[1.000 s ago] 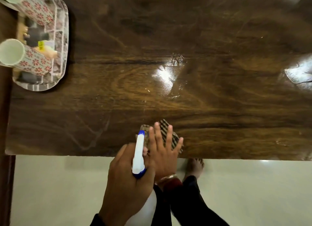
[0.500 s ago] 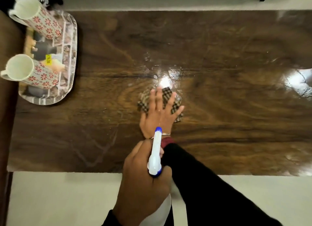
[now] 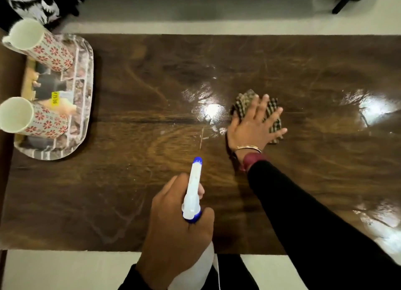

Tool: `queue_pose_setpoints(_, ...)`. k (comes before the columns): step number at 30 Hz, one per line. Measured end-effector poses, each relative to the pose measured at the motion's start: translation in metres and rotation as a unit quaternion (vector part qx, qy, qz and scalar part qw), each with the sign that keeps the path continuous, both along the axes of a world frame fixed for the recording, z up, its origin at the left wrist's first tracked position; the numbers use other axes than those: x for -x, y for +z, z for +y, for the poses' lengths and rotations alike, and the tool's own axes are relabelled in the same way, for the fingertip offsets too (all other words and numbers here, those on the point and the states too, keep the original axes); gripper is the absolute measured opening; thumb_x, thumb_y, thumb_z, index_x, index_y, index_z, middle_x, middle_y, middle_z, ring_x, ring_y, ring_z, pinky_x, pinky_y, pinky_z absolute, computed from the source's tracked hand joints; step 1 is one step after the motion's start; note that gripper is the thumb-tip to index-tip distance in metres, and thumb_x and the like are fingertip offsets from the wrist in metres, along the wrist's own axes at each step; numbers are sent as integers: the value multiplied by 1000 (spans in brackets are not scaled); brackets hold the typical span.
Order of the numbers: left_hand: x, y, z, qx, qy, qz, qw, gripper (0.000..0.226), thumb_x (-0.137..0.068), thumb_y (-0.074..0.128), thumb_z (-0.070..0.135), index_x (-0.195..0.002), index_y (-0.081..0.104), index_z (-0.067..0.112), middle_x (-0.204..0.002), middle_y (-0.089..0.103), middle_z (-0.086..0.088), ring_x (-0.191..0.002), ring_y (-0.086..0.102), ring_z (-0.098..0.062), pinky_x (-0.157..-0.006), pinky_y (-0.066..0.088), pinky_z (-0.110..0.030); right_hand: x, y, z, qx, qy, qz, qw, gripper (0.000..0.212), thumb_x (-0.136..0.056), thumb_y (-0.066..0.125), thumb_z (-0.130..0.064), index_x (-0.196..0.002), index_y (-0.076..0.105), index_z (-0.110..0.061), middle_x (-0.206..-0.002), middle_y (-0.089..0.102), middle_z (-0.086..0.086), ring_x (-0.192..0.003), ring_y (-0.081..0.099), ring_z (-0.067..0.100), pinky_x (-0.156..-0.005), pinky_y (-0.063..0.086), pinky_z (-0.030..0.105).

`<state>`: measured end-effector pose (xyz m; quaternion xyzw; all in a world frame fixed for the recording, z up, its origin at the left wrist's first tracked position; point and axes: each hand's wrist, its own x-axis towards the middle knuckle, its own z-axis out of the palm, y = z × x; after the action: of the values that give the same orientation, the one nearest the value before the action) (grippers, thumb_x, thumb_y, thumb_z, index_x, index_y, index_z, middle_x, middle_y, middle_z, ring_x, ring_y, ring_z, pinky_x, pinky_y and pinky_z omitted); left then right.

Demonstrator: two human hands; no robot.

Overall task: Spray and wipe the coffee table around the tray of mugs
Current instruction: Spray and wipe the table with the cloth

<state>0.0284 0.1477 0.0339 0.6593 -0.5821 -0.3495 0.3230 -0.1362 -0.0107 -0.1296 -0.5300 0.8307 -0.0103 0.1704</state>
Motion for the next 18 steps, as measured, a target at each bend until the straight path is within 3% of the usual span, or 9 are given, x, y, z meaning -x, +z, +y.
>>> queue_pose_setpoints(5,17,4,-35,-33,-12,-4,999,20,-67,66,11,-85,61,15,-74,58,6,-67,60,-17,-61,47,-13,-67,-2,5,6,201,23,979,86,-90,37,-52,-167,11,-25,-176,1,1,-158,0,49,-111,7,84)
queue_pose_setpoints(9,29,5,-62,-33,5,20,999,21,-65,66,6,-83,61,16,-73,59,6,-65,60,-17,-59,46,-14,-50,-10,78,11,366,13,931,74,-96,47,-49,-164,28,-25,-175,12,1,-159,11,45,-110,21,83)
queue_pose_setpoints(11,31,5,-74,-28,-5,15,999,23,-63,65,4,-79,58,17,-70,53,9,-61,55,-15,-55,42,-14,-15,-10,94,0,347,-3,938,77,-92,40,-53,-162,34,-22,-174,20,2,-159,12,42,-112,20,82)
queue_pose_setpoints(15,28,-2,-86,-23,1,17,1000,21,-64,65,6,-81,58,16,-72,58,2,-63,58,-23,-57,50,-34,48,-1,41,-11,180,10,984,88,-84,39,-51,-165,22,-18,-175,11,2,-160,6,43,-112,12,83)
queue_pose_setpoints(18,27,-9,-91,-9,8,0,1000,32,-65,69,11,-90,57,26,-79,62,5,-78,63,-19,-63,56,-26,60,0,-48,-18,89,5,996,81,-93,27,-56,-166,16,-21,-176,4,-1,-159,2,44,-112,11,84)
